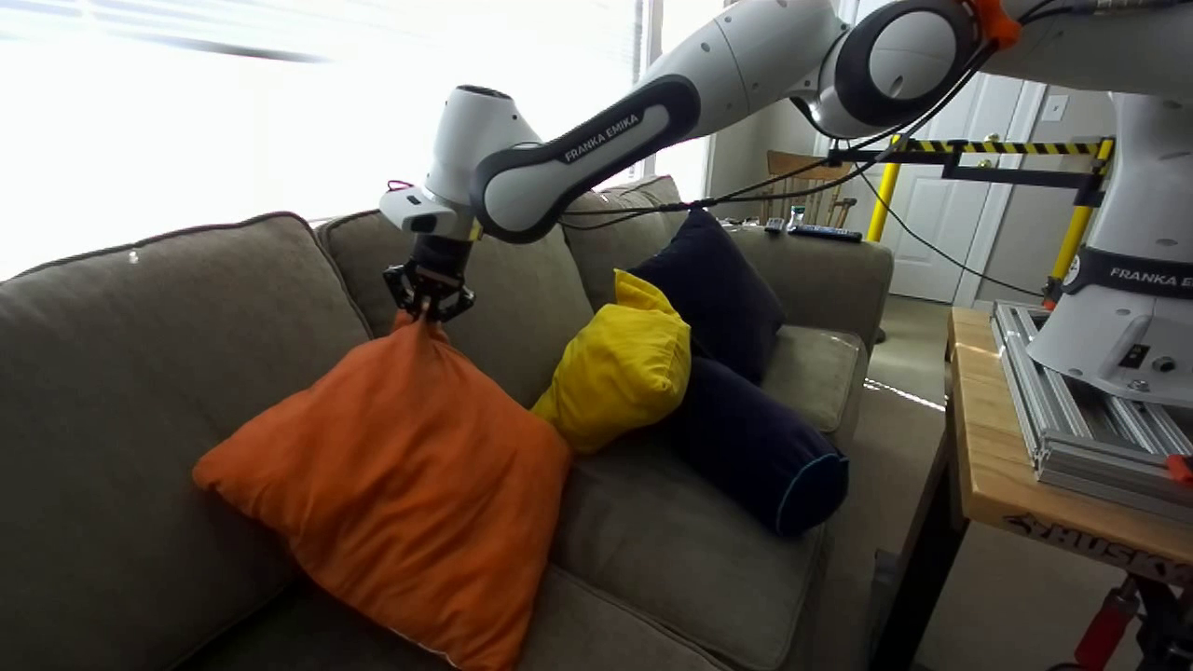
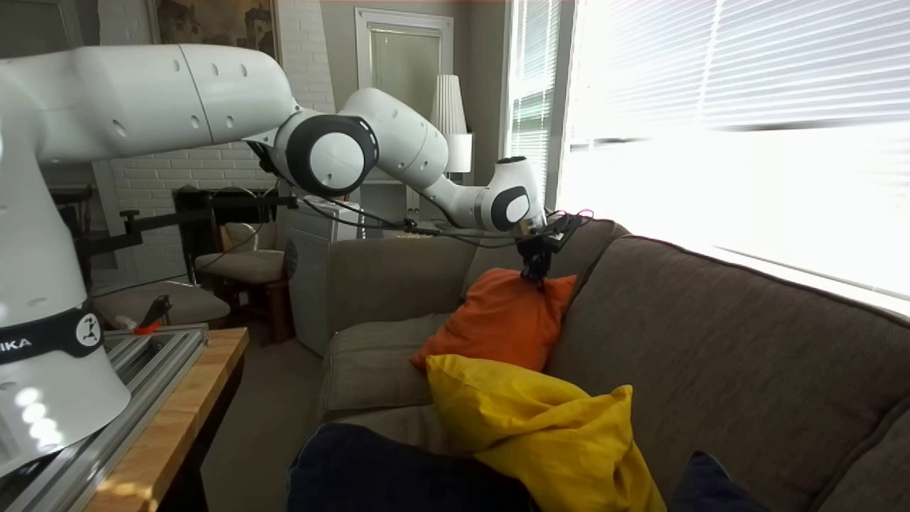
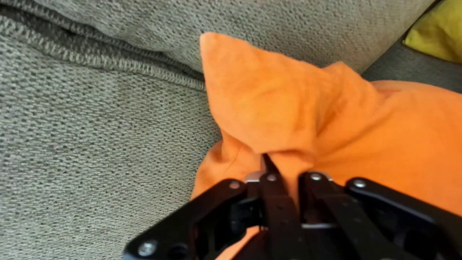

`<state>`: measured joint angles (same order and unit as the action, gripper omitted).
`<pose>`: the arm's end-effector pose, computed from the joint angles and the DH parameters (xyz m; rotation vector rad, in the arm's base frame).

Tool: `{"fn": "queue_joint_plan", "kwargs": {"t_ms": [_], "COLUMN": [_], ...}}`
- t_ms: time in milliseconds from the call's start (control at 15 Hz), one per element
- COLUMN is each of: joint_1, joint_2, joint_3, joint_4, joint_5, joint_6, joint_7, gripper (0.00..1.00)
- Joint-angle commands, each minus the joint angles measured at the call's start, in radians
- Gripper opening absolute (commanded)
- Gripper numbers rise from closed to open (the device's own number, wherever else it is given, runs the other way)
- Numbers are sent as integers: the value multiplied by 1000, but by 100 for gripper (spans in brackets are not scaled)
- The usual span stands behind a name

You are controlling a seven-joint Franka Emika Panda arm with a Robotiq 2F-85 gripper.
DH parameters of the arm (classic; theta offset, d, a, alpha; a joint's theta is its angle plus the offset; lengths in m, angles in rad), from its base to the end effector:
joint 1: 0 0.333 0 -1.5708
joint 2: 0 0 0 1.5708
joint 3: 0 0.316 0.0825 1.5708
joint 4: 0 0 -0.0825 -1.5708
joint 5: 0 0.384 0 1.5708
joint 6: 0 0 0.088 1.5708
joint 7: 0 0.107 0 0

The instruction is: Put the orange pillow on top of the yellow one

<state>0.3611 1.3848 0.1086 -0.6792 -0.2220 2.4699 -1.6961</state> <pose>0.7592 0.3272 0.1397 1.2737 2.5038 0.4065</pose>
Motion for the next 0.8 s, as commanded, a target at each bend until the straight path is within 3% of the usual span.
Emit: {"fn": "queue_joint_plan", "kwargs": {"t_ms": [0,733], "joint_1": [11,144], "joint_2": [-33,-238], "joint_3": [-29,-307], "joint_4": [-3,-71], "joint_5": [-18,-61], "joint_6": [18,21], "joint_7": [29,341], "gripper": [2,2]}}
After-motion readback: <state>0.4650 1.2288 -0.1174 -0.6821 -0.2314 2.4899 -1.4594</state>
